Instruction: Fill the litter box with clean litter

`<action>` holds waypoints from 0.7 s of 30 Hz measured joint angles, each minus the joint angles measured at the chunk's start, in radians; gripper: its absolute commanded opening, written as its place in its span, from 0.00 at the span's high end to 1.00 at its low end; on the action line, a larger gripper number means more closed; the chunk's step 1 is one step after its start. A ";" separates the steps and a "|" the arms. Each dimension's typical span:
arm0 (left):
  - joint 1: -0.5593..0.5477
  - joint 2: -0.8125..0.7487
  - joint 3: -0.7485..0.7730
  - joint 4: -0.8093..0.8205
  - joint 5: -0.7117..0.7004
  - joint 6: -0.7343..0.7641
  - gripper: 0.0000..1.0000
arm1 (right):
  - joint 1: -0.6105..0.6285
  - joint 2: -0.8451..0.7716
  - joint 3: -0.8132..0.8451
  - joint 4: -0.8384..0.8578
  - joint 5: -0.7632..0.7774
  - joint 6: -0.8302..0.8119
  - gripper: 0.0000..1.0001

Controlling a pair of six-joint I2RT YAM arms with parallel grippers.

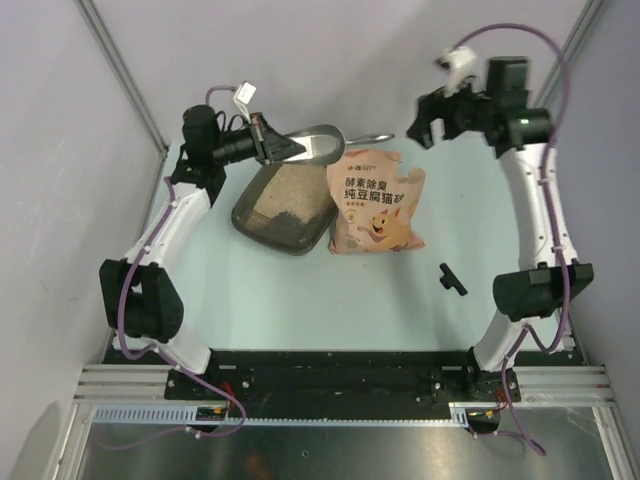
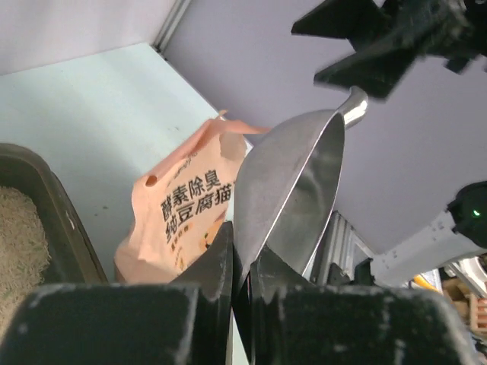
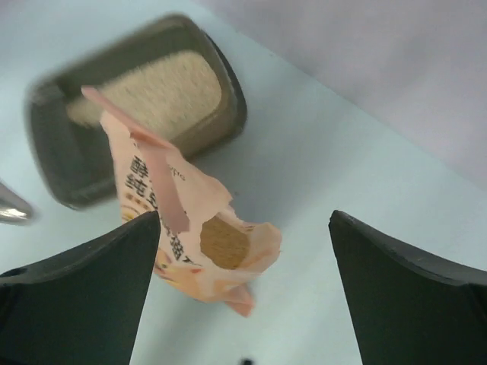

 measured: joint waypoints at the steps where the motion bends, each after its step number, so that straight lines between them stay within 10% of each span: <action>1: 0.010 -0.016 -0.035 0.051 0.019 -0.040 1.00 | -0.087 -0.002 -0.014 0.049 -0.114 0.126 0.00; 5: 0.027 -0.026 -0.086 0.185 0.056 -0.143 1.00 | -0.239 -0.048 -0.205 0.225 -0.406 0.451 0.00; 12: 0.026 -0.026 -0.095 0.292 0.107 -0.202 1.00 | -0.144 -0.064 -0.395 0.501 -0.712 0.816 0.05; 21: 0.024 -0.016 -0.068 0.327 0.127 -0.228 1.00 | -0.074 -0.072 -0.419 0.686 -0.797 0.937 0.19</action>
